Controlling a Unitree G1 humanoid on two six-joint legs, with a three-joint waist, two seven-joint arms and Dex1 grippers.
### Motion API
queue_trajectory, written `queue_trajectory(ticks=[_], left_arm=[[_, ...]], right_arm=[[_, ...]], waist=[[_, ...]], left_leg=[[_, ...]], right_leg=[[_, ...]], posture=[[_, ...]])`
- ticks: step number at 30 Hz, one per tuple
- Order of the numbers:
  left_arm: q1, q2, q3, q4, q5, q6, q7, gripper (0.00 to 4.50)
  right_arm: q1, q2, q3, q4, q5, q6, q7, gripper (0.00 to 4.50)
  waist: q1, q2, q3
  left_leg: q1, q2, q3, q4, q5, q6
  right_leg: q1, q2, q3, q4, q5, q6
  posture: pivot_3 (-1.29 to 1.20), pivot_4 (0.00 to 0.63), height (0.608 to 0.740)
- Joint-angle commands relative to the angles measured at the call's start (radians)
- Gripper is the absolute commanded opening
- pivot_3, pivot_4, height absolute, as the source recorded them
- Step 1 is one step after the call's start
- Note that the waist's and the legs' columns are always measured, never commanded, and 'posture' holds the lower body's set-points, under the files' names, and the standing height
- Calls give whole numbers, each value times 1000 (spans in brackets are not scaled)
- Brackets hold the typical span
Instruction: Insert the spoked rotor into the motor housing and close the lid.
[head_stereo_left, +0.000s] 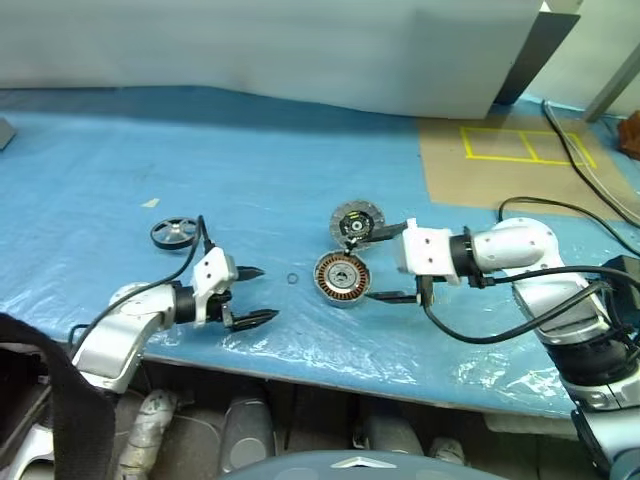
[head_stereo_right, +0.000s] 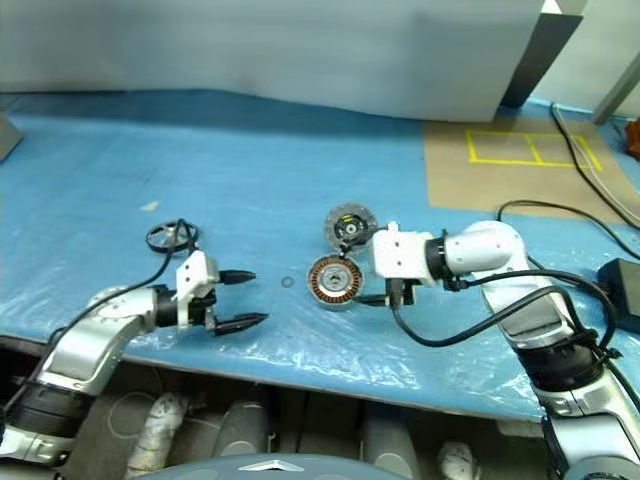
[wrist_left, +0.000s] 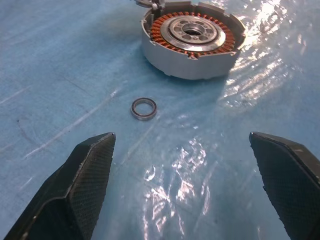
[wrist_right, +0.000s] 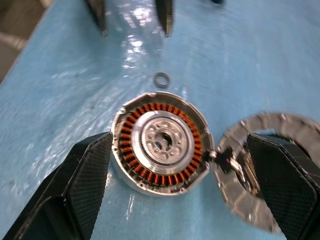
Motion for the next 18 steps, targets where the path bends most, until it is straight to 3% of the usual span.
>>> queue_trajectory(ticks=[1,7,18], left_arm=[[-38,-51,-26,52,50,-6,80,4500],[-63,-135,-54,115,80,-17,129,4500],[-95,-149,-94,273,140,-59,112,4500]], right_arm=[[104,76,-136,-60,68,142,-171,4485],[286,169,-182,-206,93,263,-359,4485],[373,98,-173,-233,88,260,-435,4485]], waist=[[3,0,0],[0,1,0],[5,2,-1]], left_leg=[[0,0,0,0,0,0],[1,-1,1,-8,2,-4],[8,-1,2,-11,1,-3]], right_leg=[[0,0,0,-1,0,0],[1,0,0,-9,1,2],[8,-1,0,-14,0,6]], posture=[[0,150,740],[0,150,740],[0,150,740]])
